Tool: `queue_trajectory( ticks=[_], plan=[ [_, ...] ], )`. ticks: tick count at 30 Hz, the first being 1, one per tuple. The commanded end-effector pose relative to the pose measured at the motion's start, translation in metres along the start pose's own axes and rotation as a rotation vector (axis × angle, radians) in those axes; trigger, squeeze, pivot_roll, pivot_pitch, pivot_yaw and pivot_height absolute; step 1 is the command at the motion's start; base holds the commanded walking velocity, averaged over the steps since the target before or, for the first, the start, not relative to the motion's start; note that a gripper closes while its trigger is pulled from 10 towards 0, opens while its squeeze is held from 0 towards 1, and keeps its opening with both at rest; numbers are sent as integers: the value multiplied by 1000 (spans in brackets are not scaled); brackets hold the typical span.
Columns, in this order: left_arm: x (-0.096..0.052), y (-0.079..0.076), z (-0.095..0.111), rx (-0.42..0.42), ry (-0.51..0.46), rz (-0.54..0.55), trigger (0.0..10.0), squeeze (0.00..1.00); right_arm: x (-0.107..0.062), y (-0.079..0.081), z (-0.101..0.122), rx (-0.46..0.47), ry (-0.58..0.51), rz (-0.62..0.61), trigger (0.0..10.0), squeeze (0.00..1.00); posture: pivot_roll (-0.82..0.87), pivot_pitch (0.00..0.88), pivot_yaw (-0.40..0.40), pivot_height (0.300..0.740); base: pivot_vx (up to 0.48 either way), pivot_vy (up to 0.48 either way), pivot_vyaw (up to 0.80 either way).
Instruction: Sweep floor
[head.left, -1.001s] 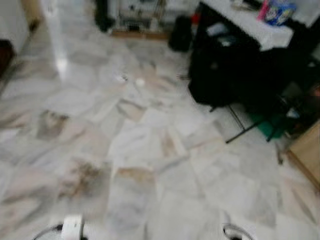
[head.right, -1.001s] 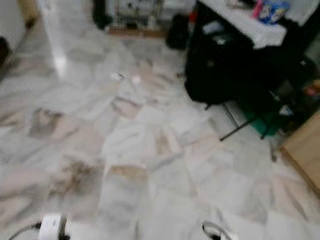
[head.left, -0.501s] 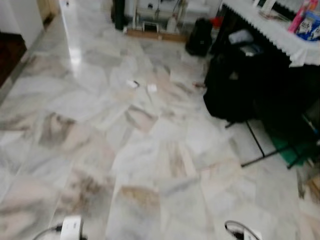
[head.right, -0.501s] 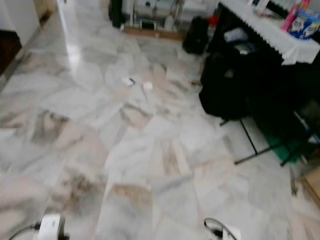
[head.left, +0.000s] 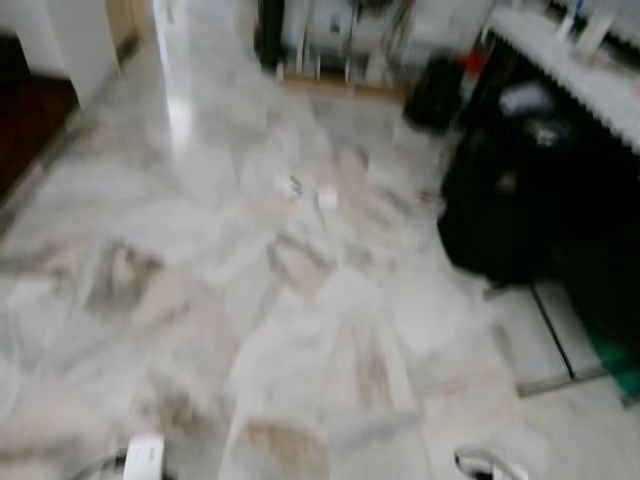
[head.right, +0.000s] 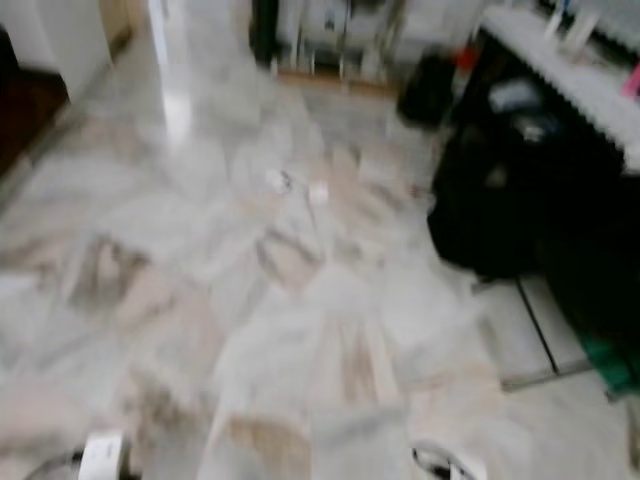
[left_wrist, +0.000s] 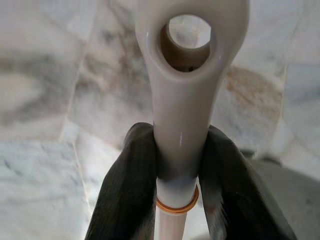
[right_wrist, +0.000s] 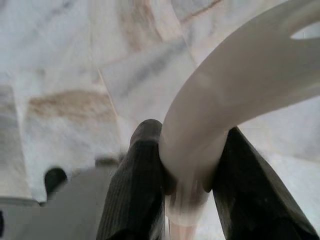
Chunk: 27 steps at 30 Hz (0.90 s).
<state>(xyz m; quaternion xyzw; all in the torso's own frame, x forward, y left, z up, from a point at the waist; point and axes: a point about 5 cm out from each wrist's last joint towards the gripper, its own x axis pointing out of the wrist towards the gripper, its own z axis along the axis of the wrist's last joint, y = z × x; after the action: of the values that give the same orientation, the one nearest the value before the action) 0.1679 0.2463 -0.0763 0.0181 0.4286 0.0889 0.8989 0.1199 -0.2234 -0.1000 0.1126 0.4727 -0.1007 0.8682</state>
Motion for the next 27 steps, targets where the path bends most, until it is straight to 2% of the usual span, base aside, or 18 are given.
queue_trajectory(
  ticks=[1,4,7,11,21,27],
  plan=[
    [2,-8,4,14,-3,-35,10000,0,-3,-4,-12,45,32,-18,10000,0,229,38,-96,740,480,0,0],
    [2,-4,8,33,-8,-35,10000,0,-1,4,-11,70,28,-13,10000,0,235,24,-73,740,480,0,0],
    [4,2,17,62,-21,-34,10000,0,7,37,-3,82,8,27,10000,0,231,2,-40,740,480,0,0],
    [5,7,26,95,-31,-36,10000,0,10,60,4,98,-5,47,10000,0,224,0,-11,740,480,0,0],
    [9,8,48,124,-61,-37,10000,0,11,62,9,152,-24,33,10000,0,213,0,35,740,480,0,0],
    [10,6,54,123,-71,-36,10000,0,12,62,15,153,-51,34,10000,0,198,0,11,740,480,0,0]
  ],
)
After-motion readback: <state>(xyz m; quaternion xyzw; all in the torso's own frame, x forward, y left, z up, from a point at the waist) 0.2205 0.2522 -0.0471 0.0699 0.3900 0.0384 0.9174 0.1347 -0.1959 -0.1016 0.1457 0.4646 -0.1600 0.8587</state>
